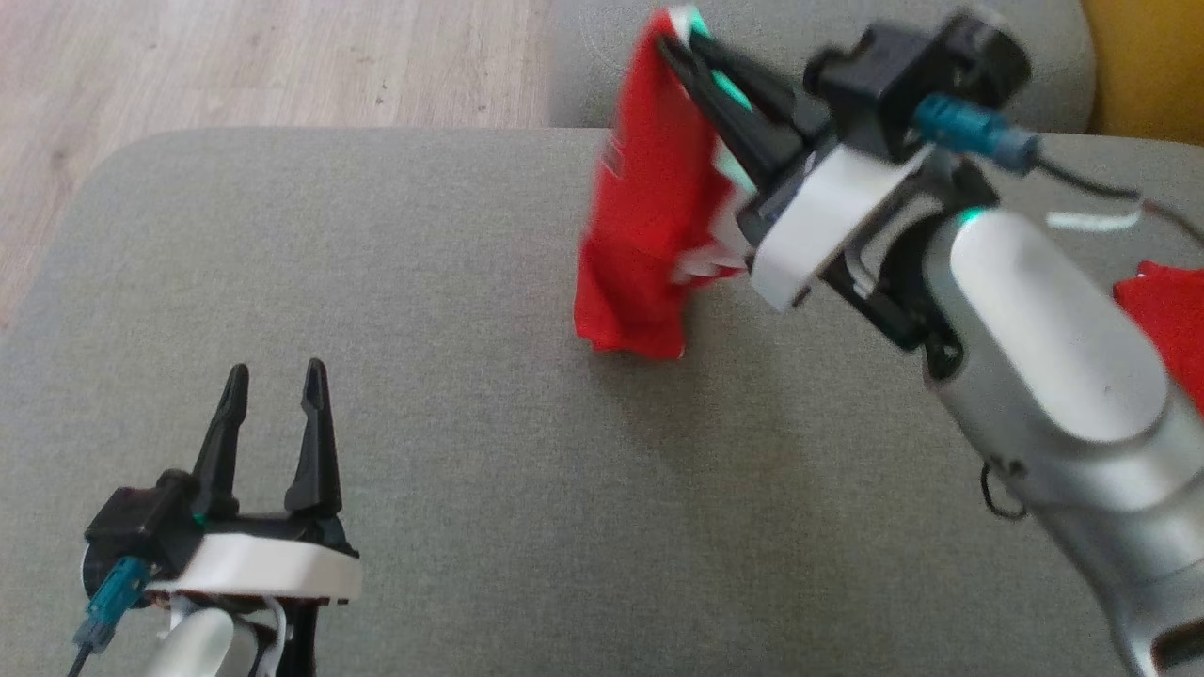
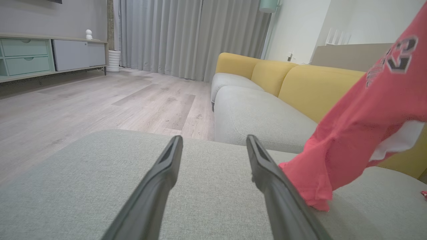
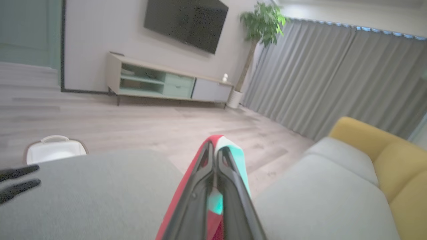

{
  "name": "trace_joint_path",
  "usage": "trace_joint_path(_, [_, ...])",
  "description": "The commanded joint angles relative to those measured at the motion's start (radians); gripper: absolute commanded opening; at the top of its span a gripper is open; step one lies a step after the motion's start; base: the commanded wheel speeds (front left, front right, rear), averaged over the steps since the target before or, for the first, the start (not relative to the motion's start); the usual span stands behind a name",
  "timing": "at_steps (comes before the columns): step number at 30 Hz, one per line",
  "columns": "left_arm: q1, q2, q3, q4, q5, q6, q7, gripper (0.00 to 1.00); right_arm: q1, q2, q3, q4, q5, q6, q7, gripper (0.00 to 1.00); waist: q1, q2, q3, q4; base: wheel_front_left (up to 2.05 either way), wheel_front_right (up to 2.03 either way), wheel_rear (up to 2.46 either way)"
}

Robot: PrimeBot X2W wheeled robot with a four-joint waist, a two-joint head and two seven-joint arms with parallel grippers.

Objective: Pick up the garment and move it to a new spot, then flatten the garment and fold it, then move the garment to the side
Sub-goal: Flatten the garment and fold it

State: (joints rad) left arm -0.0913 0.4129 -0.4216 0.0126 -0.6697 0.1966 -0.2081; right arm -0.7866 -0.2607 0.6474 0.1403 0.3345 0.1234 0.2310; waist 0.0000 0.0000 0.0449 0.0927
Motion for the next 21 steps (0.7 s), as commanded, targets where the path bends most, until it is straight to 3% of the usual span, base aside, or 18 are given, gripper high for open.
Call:
trace_joint_path(1, [-0.031, 0.022, 0.040, -0.034, -0.010, 0.006, -0.006, 1.00, -0.055, 0.007, 0.009, -0.051, 0.024, 0.007, -0.017, 0.00, 0.0000, 0.0000, 0.003, 0.001, 0.00, 0.00, 0.00])
trace_joint_path(5, [-0.031, 0.027, 0.046, -0.040, -0.010, 0.010, -0.008, 1.00, -0.140, 0.005, 0.012, -0.116, 0.079, 0.007, -0.087, 0.00, 0.0000, 0.0000, 0.008, -0.001, 0.00, 0.00, 0.00])
trace_joint_path(11, [-0.029, 0.033, 0.053, -0.051, -0.009, 0.018, -0.012, 1.00, -0.132, -0.013, -0.114, -0.170, 0.131, 0.007, -0.179, 0.00, 0.0000, 0.0000, 0.016, -0.009, 0.00, 0.00, 0.00])
trace_joint_path(16, [-0.036, 0.027, 0.048, -0.054, -0.010, 0.014, -0.015, 1.00, -0.019, -0.045, -0.200, -0.023, 0.141, 0.007, -0.163, 0.00, 0.0000, 0.0000, 0.039, -0.009, 0.00, 0.00, 0.00])
trace_joint_path(20, [-0.055, 0.017, 0.041, -0.046, -0.009, 0.006, -0.018, 1.00, 0.024, -0.047, -0.236, 0.173, 0.150, 0.007, -0.210, 0.00, 0.0000, 0.0000, 0.061, 0.002, 0.00, 0.00, 0.00])
trace_joint_path(21, [-0.067, 0.014, 0.036, -0.041, -0.007, 0.000, -0.019, 1.00, 0.027, -0.039, -0.250, 0.276, 0.159, 0.007, -0.247, 0.00, 0.0000, 0.0000, 0.069, 0.010, 0.00, 0.00, 0.00])
